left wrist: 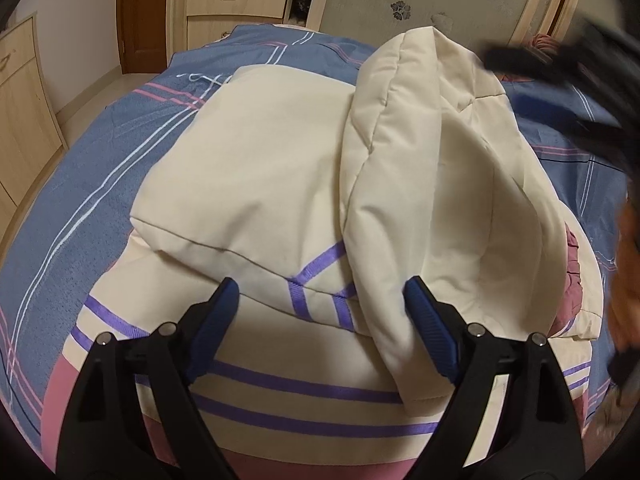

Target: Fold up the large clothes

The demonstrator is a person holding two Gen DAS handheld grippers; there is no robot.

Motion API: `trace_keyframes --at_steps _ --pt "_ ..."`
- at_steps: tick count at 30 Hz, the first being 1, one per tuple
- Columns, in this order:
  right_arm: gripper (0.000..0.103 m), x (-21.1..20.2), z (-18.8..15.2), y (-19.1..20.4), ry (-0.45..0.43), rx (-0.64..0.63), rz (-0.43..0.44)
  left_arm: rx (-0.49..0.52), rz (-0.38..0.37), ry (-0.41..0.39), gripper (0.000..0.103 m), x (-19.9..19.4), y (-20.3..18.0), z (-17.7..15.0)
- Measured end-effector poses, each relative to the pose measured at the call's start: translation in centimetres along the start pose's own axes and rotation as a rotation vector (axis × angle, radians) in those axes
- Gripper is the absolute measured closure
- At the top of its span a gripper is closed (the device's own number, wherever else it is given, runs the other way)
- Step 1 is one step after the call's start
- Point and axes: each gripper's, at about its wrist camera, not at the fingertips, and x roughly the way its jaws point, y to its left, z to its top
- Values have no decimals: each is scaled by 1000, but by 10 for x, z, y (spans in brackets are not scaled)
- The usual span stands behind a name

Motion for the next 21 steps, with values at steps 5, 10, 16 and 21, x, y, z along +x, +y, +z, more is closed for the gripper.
trace_keyframes --at_steps 5,10,16,21 --pt "22 117 1 1 176 -14 -94 0 55 -7 15 1 4 1" --pt "20 111 -13 14 130 -87 -158 2 57 15 14 4 5 2" --pt "20 -15 -40 5 -86 -16 -145 1 49 13 14 3 5 2" --pt "20 -5 -87 -39 112 26 -318 15 67 9 12 4 1 1"
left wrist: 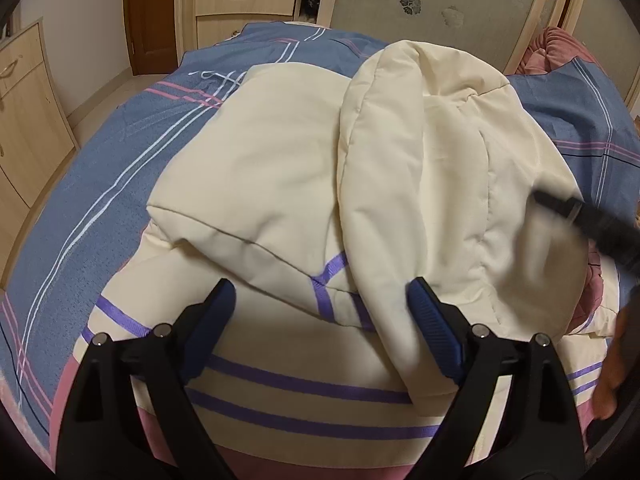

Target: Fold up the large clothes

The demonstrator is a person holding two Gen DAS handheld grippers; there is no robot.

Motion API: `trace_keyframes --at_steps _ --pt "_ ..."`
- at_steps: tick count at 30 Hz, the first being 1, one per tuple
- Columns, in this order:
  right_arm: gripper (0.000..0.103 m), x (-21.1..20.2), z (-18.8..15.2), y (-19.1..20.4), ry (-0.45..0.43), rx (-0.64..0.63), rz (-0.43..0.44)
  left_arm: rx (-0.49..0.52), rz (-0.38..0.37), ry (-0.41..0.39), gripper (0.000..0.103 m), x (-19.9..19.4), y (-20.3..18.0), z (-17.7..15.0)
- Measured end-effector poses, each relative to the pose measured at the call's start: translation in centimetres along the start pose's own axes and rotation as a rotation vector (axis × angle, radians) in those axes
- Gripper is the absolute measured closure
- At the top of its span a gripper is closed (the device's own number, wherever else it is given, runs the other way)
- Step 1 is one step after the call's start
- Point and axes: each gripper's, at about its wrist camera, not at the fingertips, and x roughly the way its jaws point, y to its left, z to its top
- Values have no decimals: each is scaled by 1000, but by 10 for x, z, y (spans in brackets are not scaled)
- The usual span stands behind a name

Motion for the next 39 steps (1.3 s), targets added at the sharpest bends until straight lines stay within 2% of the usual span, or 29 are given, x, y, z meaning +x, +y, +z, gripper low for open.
trace_keyframes --at_steps 1,3,6,8,10,12,15,17,20,23,26,28,29,30,31,32,33,36,38,39 --pt "20 21 -10 -7 61 -6 15 3 -6 3 10 1 -1 0" --pt "19 27 -19 -18 13 25 70 15 -17 8 10 2 -3 0" --pt "19 -11 -25 -26 -85 103 156 10 -25 -16 10 -6 1 2" --pt "19 -33 -34 -31 -133 133 178 17 -29 -54 10 -15 2 3" --pt "19 -49 -47 -34 -143 129 130 27 -23 -95 10 -26 1 4" --pt "19 -48 -57 -38 -106 109 92 30 -22 -105 10 -28 -1 4" --pt "19 -13 -81 -40 1 92 56 33 -10 -37 10 -11 -3 2" --pt "15 0 -85 -38 -7 78 40 28 7 8 9 2 -5 0" --pt "16 -7 -80 -30 -5 47 6 32 10 0 9 0 -4 -1" --pt "16 -48 -84 -35 -87 85 19 53 -9 -51 10 -20 1 1" --pt "16 -71 -95 -50 -115 116 -74 72 -42 -85 9 -31 8 3" --pt "15 -62 -106 -64 -59 149 -114 69 -52 -51 9 -23 9 2" --pt "15 -45 -113 -73 5 172 -127 67 -44 -23 9 -15 8 0" --pt "15 -24 -121 -81 81 191 -121 68 -23 16 9 -4 5 -1" --pt "11 -13 -133 -84 98 200 -93 69 -9 34 8 4 3 -3" --pt "9 -14 -136 -86 61 203 -80 72 8 41 8 9 -1 -3" --pt "9 -17 -136 -86 66 203 -80 79 20 33 8 8 -4 -4" --pt "9 -45 -141 -87 62 227 -11 98 -22 0 8 -11 -6 -4" --pt "9 -73 -158 -91 40 257 47 99 -31 -27 8 -28 -3 -5" --pt "8 -82 -171 -93 57 264 47 99 -23 -43 8 -38 1 -7"
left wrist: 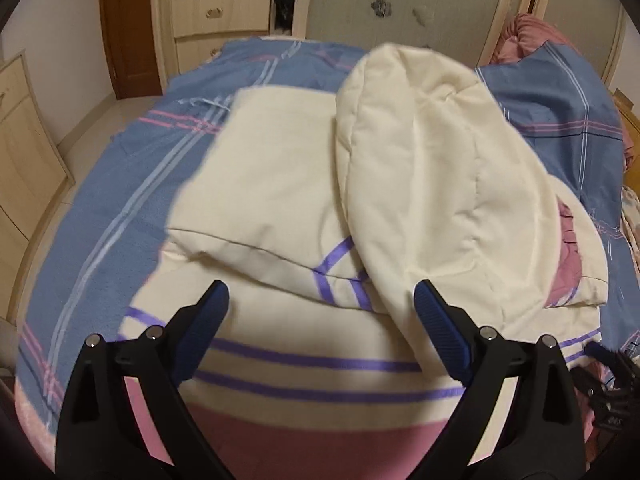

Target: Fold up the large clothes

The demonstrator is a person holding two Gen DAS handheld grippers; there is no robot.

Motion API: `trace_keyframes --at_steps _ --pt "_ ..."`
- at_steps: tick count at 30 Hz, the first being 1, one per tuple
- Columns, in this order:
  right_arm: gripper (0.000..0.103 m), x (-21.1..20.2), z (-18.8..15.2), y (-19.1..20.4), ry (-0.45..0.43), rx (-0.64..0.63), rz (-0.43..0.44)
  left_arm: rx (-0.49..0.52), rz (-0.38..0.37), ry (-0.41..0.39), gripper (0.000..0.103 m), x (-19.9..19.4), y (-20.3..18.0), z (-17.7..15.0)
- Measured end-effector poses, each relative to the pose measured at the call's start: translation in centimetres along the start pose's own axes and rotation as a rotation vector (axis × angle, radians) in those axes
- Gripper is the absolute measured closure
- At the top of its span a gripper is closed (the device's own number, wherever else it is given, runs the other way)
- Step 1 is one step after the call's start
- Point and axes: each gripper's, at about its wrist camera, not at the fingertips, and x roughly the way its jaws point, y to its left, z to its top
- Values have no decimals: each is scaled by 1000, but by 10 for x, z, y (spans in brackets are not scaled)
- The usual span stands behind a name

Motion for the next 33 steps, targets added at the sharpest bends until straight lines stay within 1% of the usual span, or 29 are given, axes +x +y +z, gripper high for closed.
trace_keyframes --at_steps 1,2,3,4,5,6,8,10,11,13,14,15,16,17,18,20,21,23,24,25,26,27,28,29,30,31,32,33 --pt "7 -1 -8 -2 31 -8 -17 3 9 -3 8 -8 4 -5" --pt "7 1 -22 -6 74 -25 -52 8 18 7 8 -12 7 -12" --pt "5 0 -43 -12 102 -51 -86 18 32 28 8 -16 9 -25" --pt "1 -3 -54 -10 101 -58 -84 29 49 63 8 -17 11 -44" --pt "1 -10 -71 -13 103 -63 -69 48 69 112 8 -15 12 -64" --pt "1 -16 -82 -15 111 -72 -61 94 102 139 7 -16 12 -92" --pt "1 -32 -99 -21 112 -85 -38 166 117 72 7 -42 10 -125" --pt "1 -49 -111 -33 94 -64 -4 227 136 59 7 -76 14 -151" --pt "1 -57 -118 -45 87 -33 3 241 177 48 7 -92 21 -160" --pt "1 -65 -133 -71 101 51 6 226 258 35 3 -115 43 -174" --pt "1 -66 -141 -81 116 93 12 203 278 40 2 -122 53 -180" --pt "1 -65 -153 -96 146 156 19 158 291 50 2 -129 71 -186" --pt "1 -62 -167 -108 178 219 43 100 285 63 2 -134 92 -193" --pt "1 -60 -181 -115 202 280 98 29 264 88 2 -136 113 -201" --pt "1 -57 -190 -120 215 325 147 -34 223 104 2 -138 130 -207" --pt "1 -46 -206 -131 237 427 273 -188 58 110 2 -139 159 -220" --pt "1 -43 -211 -132 242 454 310 -276 -19 114 2 -137 173 -226" --pt "1 -35 -218 -131 258 496 390 -413 -144 127 4 -131 190 -236" --pt "1 -34 -220 -129 265 504 412 -452 -182 130 12 -129 194 -240" --pt "4 -34 -221 -127 263 502 410 -494 -226 136 26 -125 197 -243" --pt "15 -35 -220 -125 260 493 402 -537 -289 142 38 -122 199 -246" --pt "23 -38 -220 -123 258 474 396 -571 -345 146 60 -122 197 -251" --pt "40 -41 -219 -122 258 464 398 -596 -378 146 67 -122 197 -253" --pt "56 -45 -218 -121 251 450 410 -595 -377 143 69 -122 195 -253" --pt "66 -50 -217 -120 244 445 433 -580 -376 140 76 -124 192 -251" --pt "78 -53 -214 -116 239 449 458 -563 -382 134 83 -127 188 -251" --pt "86 -55 -212 -118 231 455 488 -546 -392 128 86 -131 184 -248" --pt "88 -60 -211 -119 220 463 524 -537 -399 120 89 -134 182 -245"
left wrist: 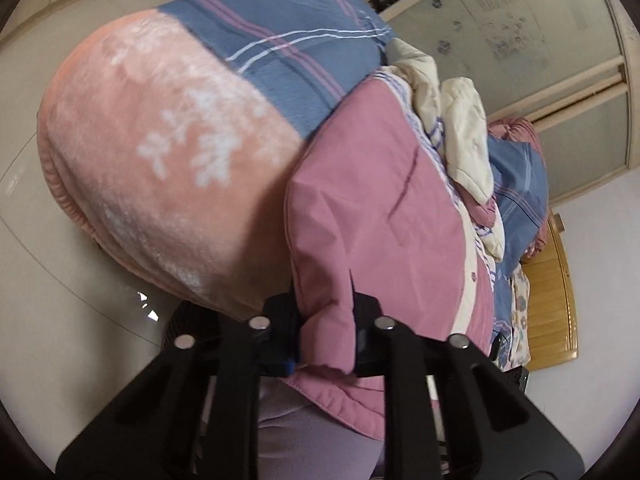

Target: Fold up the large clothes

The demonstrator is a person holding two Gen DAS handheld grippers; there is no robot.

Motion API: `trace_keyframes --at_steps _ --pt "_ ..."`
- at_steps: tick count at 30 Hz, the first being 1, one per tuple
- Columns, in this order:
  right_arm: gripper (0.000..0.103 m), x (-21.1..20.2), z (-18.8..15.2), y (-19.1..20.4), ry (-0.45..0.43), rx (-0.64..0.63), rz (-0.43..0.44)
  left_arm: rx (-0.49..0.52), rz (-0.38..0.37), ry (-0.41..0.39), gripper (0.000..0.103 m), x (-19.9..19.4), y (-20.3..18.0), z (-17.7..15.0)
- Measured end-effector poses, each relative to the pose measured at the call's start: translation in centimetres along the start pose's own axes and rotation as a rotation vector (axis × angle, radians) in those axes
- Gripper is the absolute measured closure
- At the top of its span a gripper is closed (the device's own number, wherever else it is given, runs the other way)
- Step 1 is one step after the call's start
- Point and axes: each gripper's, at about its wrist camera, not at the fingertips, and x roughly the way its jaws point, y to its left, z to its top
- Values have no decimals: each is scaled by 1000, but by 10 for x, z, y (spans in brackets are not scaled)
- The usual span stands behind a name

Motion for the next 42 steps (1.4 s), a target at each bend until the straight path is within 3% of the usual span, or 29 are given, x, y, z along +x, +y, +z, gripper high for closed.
trace_keyframes --at_steps 2,6,10,17,23,28,32,34,38,39,40,41,42 --pt "91 -8 2 7 -25 4 82 4 -53 -12 91 -8 -5 1" --pt "92 -29 16 37 -109 -26 279 -8 -266 -64 92 -24 -20 16" --pt "92 -61 53 83 -211 -129 419 20 -409 -118 92 -36 -51 42" --pt "92 -88 147 149 -338 -238 476 83 -462 -139 92 -31 -121 120" --pt "92 -72 256 158 -414 -139 476 100 -370 -149 89 9 -196 219" --pt "90 -29 339 136 -445 5 410 71 -246 -119 83 98 -236 302" --pt "83 20 378 91 -385 151 325 13 -104 -48 71 186 -221 334" --pt "82 42 384 68 -348 213 331 -18 -67 -26 70 217 -204 337" --pt "80 49 389 54 -305 216 386 -121 -180 -27 69 227 -166 334" --pt "77 45 390 57 -301 202 381 -134 -192 -48 66 217 -162 333" --pt "67 40 388 58 -304 188 375 -134 -202 -72 64 207 -162 334" --pt "49 32 387 62 -323 172 366 -123 -196 -122 60 189 -164 332" --pt "36 18 387 67 -379 157 342 -106 -161 -183 48 171 -168 328"
